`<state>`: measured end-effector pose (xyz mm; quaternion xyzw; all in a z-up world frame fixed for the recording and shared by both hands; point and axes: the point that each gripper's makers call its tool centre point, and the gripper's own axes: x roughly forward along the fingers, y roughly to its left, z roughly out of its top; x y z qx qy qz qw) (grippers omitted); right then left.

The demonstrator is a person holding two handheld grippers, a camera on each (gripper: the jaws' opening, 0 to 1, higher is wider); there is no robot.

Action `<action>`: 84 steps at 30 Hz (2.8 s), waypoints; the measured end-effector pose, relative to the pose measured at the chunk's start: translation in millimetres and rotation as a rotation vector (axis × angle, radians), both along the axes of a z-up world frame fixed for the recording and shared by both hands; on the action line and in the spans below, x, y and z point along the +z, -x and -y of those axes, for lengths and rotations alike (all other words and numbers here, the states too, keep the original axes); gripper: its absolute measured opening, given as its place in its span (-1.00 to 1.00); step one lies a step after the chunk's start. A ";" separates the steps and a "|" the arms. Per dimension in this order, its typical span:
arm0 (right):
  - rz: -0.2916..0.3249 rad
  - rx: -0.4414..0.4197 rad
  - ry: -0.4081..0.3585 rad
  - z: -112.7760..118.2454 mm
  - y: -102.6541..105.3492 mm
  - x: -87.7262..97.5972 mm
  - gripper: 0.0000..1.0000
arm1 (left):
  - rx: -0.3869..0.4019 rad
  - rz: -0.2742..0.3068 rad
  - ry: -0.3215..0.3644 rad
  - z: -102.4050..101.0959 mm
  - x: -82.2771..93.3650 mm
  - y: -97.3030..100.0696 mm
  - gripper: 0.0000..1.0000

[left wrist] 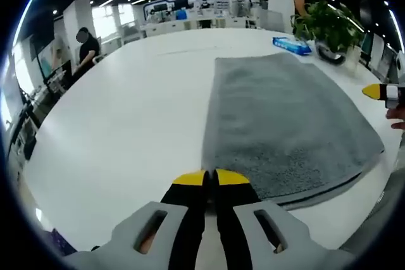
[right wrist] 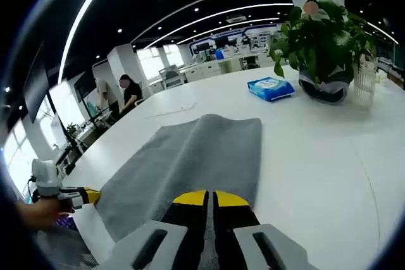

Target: Open the folded towel by lifting each exposed corner and separating the folded layers until the towel lies flat within the target outline without major curled edges

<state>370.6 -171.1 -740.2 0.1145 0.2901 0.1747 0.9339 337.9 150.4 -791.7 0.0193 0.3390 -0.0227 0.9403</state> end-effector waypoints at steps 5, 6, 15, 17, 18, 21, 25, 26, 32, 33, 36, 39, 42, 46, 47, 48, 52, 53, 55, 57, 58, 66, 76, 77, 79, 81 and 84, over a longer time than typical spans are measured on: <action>0.014 -0.002 -0.099 -10.3 10.6 15.5 -1.00 | -0.006 0.028 0.031 6.4 8.3 -3.0 -0.96; 0.023 0.006 -0.106 -12.9 11.0 17.9 -1.00 | -0.010 0.042 0.034 7.9 11.4 -4.2 -0.96; 0.040 0.135 -0.057 -43.3 18.9 14.3 -1.00 | -0.230 0.181 -0.049 50.5 40.6 -16.4 -0.96; 0.038 0.157 -0.039 -47.2 20.7 11.9 -1.00 | -0.273 0.193 -0.072 59.2 42.8 -16.4 -0.96; 0.036 0.171 -0.029 -49.9 21.8 10.3 -1.00 | -0.301 0.204 -0.084 65.0 44.7 -16.6 -0.96; 0.031 0.188 -0.026 -54.1 23.9 8.8 -1.00 | -0.357 0.224 -0.058 80.7 48.8 -15.3 -0.96; 0.018 0.203 -0.048 -58.5 26.1 8.4 -1.00 | -0.408 0.241 -0.027 94.9 51.9 -13.7 -0.96; 0.014 0.207 -0.055 -59.8 26.7 8.1 -1.00 | -0.416 0.242 -0.021 97.3 51.9 -13.4 -0.96; 0.018 0.248 -0.093 -71.4 31.3 11.6 -0.90 | -0.488 0.249 0.004 116.2 52.3 -9.2 -0.96; 0.018 0.261 -0.098 -74.8 32.7 12.1 -0.89 | -0.506 0.254 0.005 120.5 53.1 -7.9 -0.96; 0.023 0.288 -0.104 -82.1 35.6 13.2 -0.86 | -0.608 0.270 -0.009 141.6 54.7 -0.4 -0.96; 0.026 0.306 -0.115 -87.7 38.0 14.7 -0.84 | -0.664 0.269 -0.013 154.5 53.2 5.9 -0.96; 0.016 0.315 -0.122 -91.1 39.8 13.2 -0.83 | -0.725 0.277 0.000 168.3 54.5 13.6 -0.96; 0.006 0.324 -0.135 -93.9 41.8 12.8 -0.80 | -0.807 0.286 0.007 185.4 54.7 24.8 -0.96; -0.002 0.325 -0.146 -95.3 42.9 12.8 -0.79 | -0.815 0.288 0.006 187.3 54.8 25.8 -0.96; -0.011 0.329 -0.159 -96.6 44.0 12.6 -0.77 | -0.821 0.286 0.008 188.8 54.6 26.6 -0.96; -0.049 0.330 -0.192 -100.0 46.6 9.2 -0.69 | -0.834 0.293 0.015 191.2 55.7 27.5 -0.96; -0.053 0.332 -0.200 -101.2 47.3 9.3 -0.68 | -0.836 0.297 0.021 192.0 56.8 27.7 -0.96; -0.058 0.334 -0.212 -102.8 48.0 9.7 -0.67 | -0.839 0.303 0.030 193.2 58.7 28.3 -0.96; -0.070 0.337 -0.227 -104.9 48.8 8.5 -0.66 | -0.850 0.314 0.043 196.5 62.0 30.0 -0.96; -0.077 0.337 -0.240 -106.1 49.1 8.3 -0.66 | -0.857 0.318 0.047 198.0 63.0 31.0 -0.96; -0.100 0.336 -0.249 -108.5 51.0 4.5 -0.67 | -0.948 0.325 0.080 216.2 65.9 46.1 -0.96; -0.155 0.322 -0.230 -105.6 53.4 -5.8 -0.88 | -0.971 0.307 0.087 219.7 62.9 50.6 -0.96; -0.160 0.320 -0.232 -104.9 53.0 -6.3 -0.91 | -0.972 0.304 0.083 219.5 61.6 50.6 -0.96; -0.162 0.312 -0.234 -103.3 51.9 -6.0 -0.99 | -0.971 0.305 0.070 219.0 60.4 49.5 -0.96; -0.148 0.295 -0.214 -99.1 48.9 -5.8 -1.00 | -0.957 0.309 0.075 217.4 61.3 47.3 -0.96; -0.134 0.275 -0.197 -93.1 45.5 -5.0 -1.00 | -0.912 0.311 0.072 208.8 61.9 39.0 -0.96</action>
